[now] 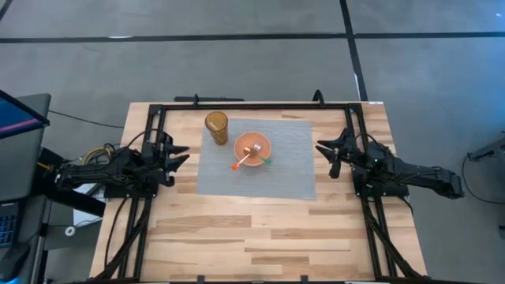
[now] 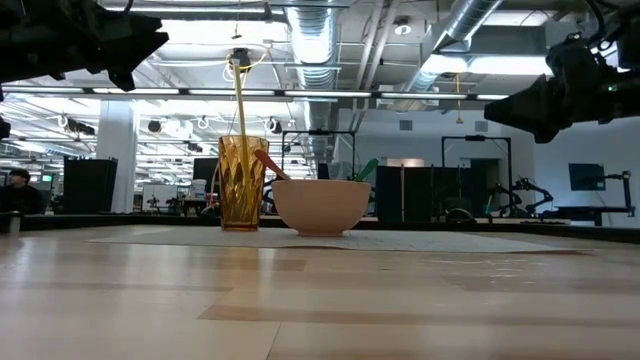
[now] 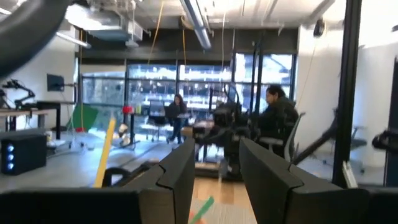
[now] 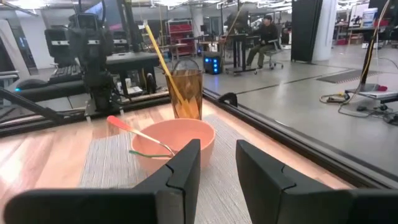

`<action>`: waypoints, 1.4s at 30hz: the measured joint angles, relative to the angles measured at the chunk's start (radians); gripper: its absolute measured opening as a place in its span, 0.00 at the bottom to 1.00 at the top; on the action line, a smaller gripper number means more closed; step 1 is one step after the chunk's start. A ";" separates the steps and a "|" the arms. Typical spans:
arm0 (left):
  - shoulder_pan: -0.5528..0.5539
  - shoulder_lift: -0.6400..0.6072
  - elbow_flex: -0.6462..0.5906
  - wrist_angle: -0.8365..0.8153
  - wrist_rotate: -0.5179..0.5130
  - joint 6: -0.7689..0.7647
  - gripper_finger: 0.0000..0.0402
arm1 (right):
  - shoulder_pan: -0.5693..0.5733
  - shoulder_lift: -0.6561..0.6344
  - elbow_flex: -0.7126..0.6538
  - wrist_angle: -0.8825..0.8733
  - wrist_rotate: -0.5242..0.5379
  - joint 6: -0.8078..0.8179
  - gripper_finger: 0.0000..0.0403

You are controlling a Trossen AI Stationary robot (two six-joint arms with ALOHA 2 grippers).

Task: Pick & Place Utensil
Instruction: Return to Home Position

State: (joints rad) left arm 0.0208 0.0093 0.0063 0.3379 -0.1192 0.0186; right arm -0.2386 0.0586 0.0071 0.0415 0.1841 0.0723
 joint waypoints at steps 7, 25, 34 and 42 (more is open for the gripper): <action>0.000 0.024 0.000 -0.113 0.000 -0.013 0.32 | 0.001 0.000 0.000 0.000 0.000 0.008 0.24; 0.000 0.170 0.000 -0.121 0.001 -0.031 0.32 | 0.001 0.000 -0.001 0.001 0.000 0.007 0.24; 0.000 0.197 0.000 -0.116 0.001 -0.031 0.32 | 0.001 0.000 -0.002 0.001 -0.001 0.007 0.24; 0.000 0.196 0.000 -0.112 0.001 -0.031 0.32 | 0.001 0.000 -0.002 0.001 -0.001 0.007 0.24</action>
State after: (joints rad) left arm 0.0208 0.2058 0.0063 0.2255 -0.1184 -0.0128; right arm -0.2379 0.0586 0.0055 0.0422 0.1833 0.0795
